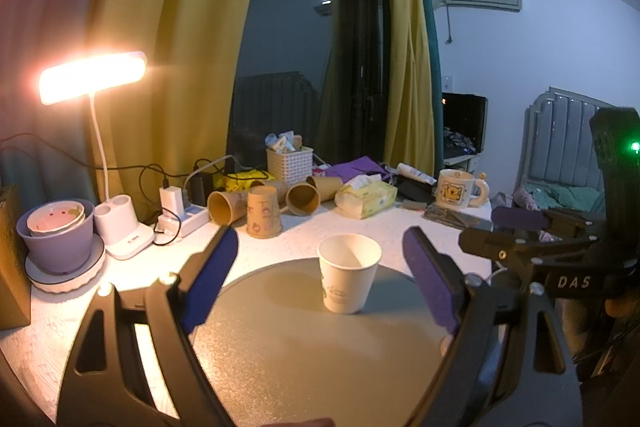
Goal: Flip cup upright
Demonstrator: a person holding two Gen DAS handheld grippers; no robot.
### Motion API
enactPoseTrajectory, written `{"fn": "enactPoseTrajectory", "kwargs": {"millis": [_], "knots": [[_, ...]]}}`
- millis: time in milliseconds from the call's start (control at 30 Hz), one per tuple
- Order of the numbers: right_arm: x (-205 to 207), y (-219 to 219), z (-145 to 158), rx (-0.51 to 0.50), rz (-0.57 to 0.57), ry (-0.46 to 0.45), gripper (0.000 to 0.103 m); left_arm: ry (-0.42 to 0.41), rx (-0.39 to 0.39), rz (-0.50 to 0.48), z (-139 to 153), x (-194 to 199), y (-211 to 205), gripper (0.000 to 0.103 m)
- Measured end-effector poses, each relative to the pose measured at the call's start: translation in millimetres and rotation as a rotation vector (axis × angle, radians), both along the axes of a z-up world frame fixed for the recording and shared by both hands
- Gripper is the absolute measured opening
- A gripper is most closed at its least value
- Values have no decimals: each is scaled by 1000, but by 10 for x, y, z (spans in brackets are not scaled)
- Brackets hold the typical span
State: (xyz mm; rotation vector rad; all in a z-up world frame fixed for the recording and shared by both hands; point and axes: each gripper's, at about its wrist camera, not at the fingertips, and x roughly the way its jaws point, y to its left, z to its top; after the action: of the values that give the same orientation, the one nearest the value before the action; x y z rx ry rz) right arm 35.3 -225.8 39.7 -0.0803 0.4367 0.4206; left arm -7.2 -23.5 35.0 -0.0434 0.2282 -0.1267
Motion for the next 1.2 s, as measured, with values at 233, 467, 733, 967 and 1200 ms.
{"fn": "enactPoseTrajectory", "kwargs": {"millis": [233,467,733,967,1200], "knots": [[2,0,-1,0,0,0,76,1,0,0,1,0,1,85],[4,0,0,0,0,1,76,0,0,0,1,1,2,85],[6,1,5,0,0,2,76,1,-1,0,2,2,4,85],[8,1,6,1,0,3,76,1,-1,0,-1,0,2,85],[6,5,-5,0,0,2,76,2,-1,1,1,0,3,85]]}}
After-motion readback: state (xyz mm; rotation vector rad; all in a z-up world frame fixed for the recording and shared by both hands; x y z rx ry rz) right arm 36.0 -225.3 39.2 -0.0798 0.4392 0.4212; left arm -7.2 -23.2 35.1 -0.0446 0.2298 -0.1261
